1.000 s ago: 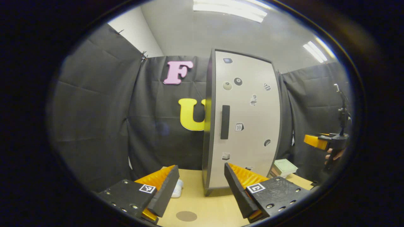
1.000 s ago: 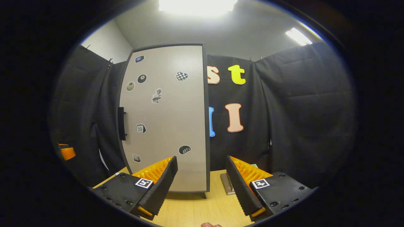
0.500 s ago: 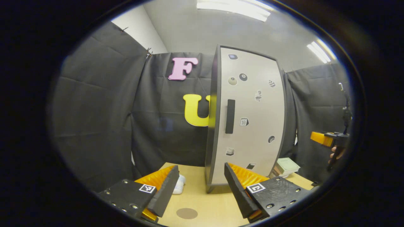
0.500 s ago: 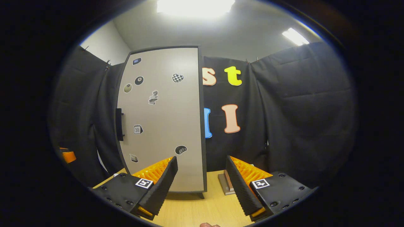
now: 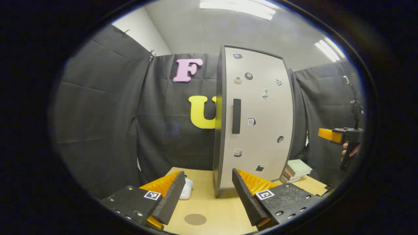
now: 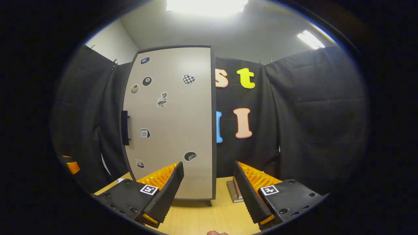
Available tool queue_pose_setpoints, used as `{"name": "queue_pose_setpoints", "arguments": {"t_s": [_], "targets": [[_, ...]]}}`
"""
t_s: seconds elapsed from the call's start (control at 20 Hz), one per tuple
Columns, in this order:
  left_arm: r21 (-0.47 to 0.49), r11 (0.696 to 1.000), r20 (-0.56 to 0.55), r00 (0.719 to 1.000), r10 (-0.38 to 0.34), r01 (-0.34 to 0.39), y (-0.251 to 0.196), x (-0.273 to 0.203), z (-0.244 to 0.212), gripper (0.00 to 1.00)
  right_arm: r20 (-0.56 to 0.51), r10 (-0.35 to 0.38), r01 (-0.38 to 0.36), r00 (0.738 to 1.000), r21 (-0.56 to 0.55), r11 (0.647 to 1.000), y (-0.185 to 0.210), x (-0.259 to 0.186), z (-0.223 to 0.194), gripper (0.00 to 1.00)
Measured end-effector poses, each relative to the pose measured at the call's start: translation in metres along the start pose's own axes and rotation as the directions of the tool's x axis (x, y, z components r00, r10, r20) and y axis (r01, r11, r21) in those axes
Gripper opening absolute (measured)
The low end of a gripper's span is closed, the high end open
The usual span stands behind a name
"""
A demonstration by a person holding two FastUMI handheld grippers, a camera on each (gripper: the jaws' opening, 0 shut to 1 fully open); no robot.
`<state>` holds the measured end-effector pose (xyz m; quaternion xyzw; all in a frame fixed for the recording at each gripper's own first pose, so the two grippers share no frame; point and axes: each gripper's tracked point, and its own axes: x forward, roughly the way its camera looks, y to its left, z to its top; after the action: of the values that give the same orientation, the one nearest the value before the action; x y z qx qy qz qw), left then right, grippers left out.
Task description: Open the cabinet door with the right hand, grasp the bottle in the cabinet with the left hand and place it on the coaster, then close the cabinet door with the right hand.
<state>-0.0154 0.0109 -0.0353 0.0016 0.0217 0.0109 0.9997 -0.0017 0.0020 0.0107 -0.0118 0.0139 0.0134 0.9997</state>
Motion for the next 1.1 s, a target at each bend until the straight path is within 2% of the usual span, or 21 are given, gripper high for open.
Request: {"name": "queue_pose_setpoints", "arguments": {"t_s": [0.25,0.55,0.6,0.85,0.9,1.0,1.05,1.1], "targets": [[-0.009,1.000,-0.009,1.000,0.019,-0.020,0.010,-0.002,-0.005,0.87,-0.021,0.076,-0.075,0.997,0.031,0.997,0.023,0.015,0.021,0.98],[-0.011,0.999,-0.025,0.998,0.050,-0.050,0.023,-0.005,-0.012,0.89,0.043,0.168,-0.170,0.985,0.034,0.985,0.071,0.045,0.071,0.93],[-0.014,0.998,-0.028,0.998,0.055,-0.055,0.026,-0.006,-0.013,0.87,0.055,0.183,-0.185,0.982,0.017,0.983,0.082,0.050,0.078,0.96],[-0.018,0.996,-0.043,0.995,0.090,-0.091,0.042,-0.015,-0.023,0.89,0.067,0.287,-0.284,0.956,-0.055,0.957,0.150,0.070,0.093,0.95],[-0.016,0.994,-0.050,0.993,0.103,-0.104,0.048,-0.016,-0.025,0.89,0.068,0.303,-0.298,0.951,-0.067,0.952,0.163,0.073,0.095,0.93],[-0.018,0.992,-0.066,0.990,0.127,-0.129,0.059,-0.020,-0.033,0.89,0.062,0.346,-0.343,0.936,-0.065,0.937,0.195,0.080,0.093,0.96],[-0.022,0.991,-0.074,0.988,0.134,-0.136,0.063,-0.023,-0.035,0.89,0.059,0.365,-0.362,0.929,-0.059,0.930,0.209,0.084,0.091,0.94],[-0.024,0.989,-0.083,0.987,0.140,-0.143,0.067,-0.024,-0.038,0.87,0.057,0.378,-0.375,0.924,-0.055,0.925,0.222,0.089,0.092,0.97]]}}
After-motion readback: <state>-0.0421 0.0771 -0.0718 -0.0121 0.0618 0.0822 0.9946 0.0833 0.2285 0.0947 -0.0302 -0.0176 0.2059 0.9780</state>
